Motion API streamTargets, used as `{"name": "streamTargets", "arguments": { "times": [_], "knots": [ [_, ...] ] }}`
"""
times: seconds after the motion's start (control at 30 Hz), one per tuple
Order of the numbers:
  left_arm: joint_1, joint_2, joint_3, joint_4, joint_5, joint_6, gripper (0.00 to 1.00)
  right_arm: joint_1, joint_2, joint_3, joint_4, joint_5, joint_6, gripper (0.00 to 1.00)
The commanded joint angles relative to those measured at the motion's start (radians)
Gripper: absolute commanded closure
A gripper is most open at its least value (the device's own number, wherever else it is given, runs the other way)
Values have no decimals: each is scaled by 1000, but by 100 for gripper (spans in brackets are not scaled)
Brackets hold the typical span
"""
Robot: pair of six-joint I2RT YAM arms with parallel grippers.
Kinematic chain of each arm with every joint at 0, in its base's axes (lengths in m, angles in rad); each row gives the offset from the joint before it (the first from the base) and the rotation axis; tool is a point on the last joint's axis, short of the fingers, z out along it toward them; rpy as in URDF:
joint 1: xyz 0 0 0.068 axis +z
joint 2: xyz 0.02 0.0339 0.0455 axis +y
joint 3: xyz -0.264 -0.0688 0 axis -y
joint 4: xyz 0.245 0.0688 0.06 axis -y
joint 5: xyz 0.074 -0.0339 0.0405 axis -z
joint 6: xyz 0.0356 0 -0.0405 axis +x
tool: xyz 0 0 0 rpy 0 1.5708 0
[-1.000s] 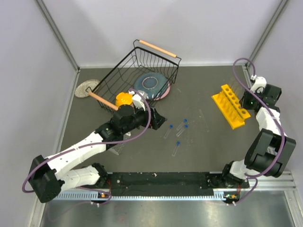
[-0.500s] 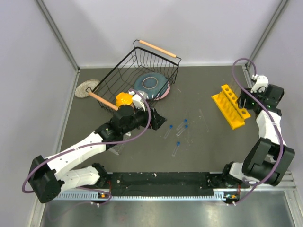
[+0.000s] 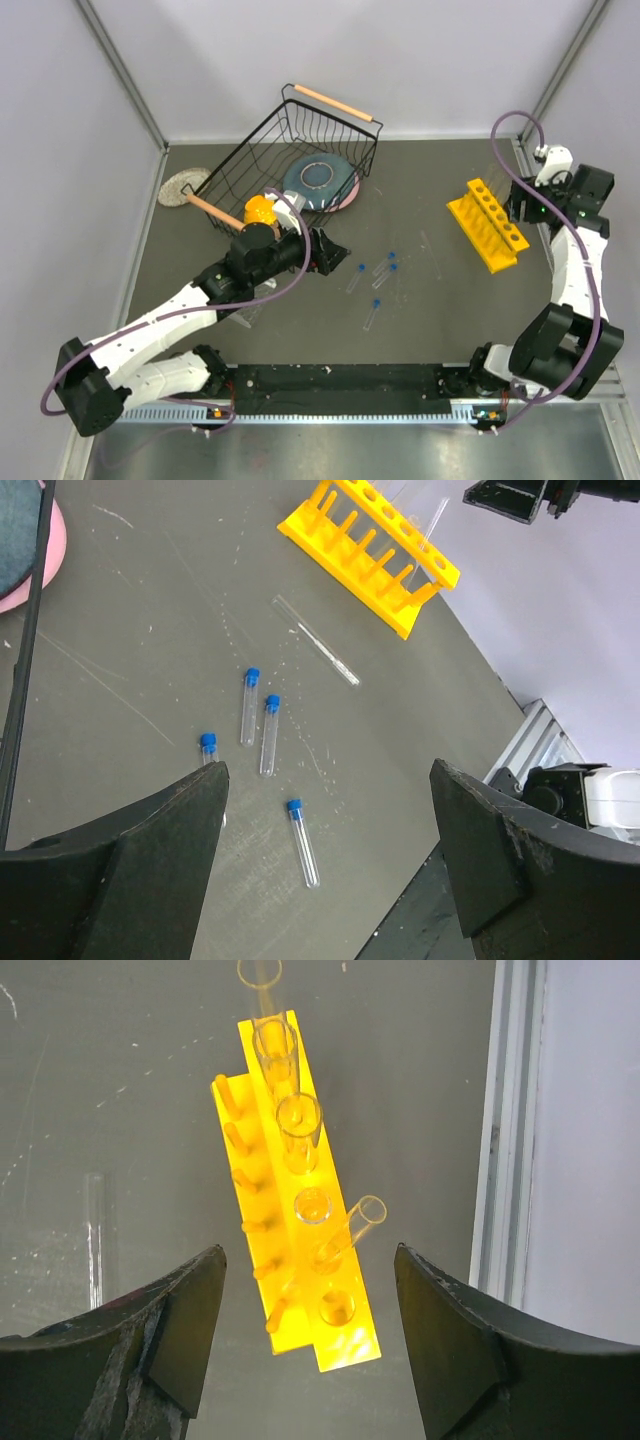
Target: Organize the chemistry lab equipment
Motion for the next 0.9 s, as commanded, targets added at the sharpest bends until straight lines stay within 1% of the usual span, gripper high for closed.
{"name": "streamTargets", "arguments": {
  "times": [0.0,0.1,0.27,0.37,0.5,0.57,0.63,0.7,0.87],
  "knots": [
    [3,-38,-3,38,0,-6,13,-6,55,139,-109,-39,-63,31],
    [3,-38,-6,41,-2,-6,12,-14,109,221,-176,-53,-76,31],
    [3,-29,-3,43,3,3,12,-15,171,267,-228,-67,-95,32],
    [3,-30,-3,38,3,5,13,-27,213,288,-244,-56,-61,32],
    [5,-30,-8,35,3,6,12,-64,313,345,-280,-103,-18,34],
    [5,-29,-6,32,3,10,12,-67,356,363,-288,-100,-1,35],
    [6,-27,-3,32,1,10,12,-67,382,394,-297,-106,17,38],
    [8,-21,0,33,6,10,12,-67,416,419,-313,-114,31,44],
    [9,-9,8,36,11,6,12,-67,448,433,-319,-131,42,54]
  ]
}}
